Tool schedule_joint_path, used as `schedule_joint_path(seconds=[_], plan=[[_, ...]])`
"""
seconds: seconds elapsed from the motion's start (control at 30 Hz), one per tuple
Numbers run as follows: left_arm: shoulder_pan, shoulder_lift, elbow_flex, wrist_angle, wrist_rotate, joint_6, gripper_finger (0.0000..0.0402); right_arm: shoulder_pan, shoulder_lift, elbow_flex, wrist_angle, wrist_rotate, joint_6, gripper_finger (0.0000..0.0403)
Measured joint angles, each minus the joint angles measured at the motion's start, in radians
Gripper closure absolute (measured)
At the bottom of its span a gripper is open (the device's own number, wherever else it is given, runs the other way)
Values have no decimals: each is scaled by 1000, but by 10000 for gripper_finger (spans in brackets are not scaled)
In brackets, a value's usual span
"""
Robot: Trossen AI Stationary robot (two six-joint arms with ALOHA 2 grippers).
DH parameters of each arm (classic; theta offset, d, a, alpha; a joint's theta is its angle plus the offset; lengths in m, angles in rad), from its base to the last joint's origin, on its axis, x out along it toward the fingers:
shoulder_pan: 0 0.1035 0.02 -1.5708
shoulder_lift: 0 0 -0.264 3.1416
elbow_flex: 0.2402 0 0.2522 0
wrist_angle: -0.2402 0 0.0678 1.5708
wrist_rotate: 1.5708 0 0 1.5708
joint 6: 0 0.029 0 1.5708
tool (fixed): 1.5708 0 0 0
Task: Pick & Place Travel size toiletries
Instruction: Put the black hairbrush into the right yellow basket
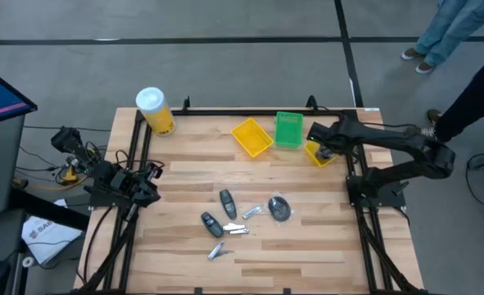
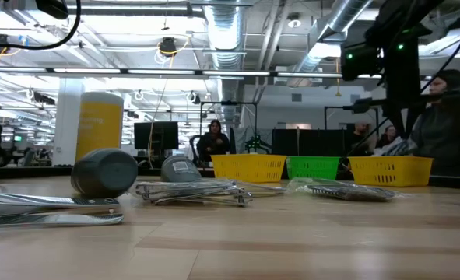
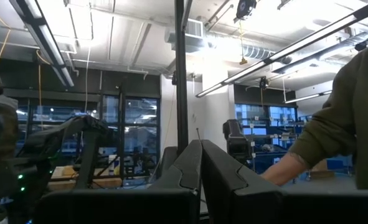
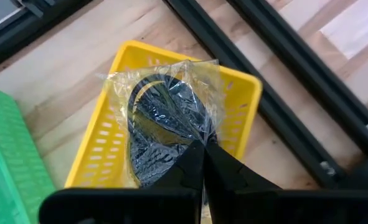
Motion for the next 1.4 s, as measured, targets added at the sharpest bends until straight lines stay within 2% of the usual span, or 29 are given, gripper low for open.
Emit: schedule_joint_path(seconds=[0.17, 0.43, 0.57, 0.8, 0.87, 1.1, 1.3, 1.4], plan=[[0, 0, 0, 0, 0, 0, 401, -10, 36, 0, 49, -5, 0, 403], [0, 0, 0, 0, 1, 0, 401, -9, 42, 0, 35, -16, 0, 393], [0, 0, 0, 0, 1, 0, 401, -9, 42, 0, 37, -19, -22, 360], [0, 0, 0, 0, 1, 0, 401, -9, 22, 2, 37, -30, -63, 276], [0, 0, 0, 0, 2, 0, 401, -9, -7, 26, 38, -29, -157, 249], [0, 0, 0, 0, 2, -3, 401, 13, -87, 201, 93, -61, -676, 178], [0, 0, 0, 0, 2, -2, 401, 102, -69, 377, 99, -158, -946, 169], [0, 0, 0, 0, 2, -2, 401, 164, -37, 446, 99, -210, -1020, 169]])
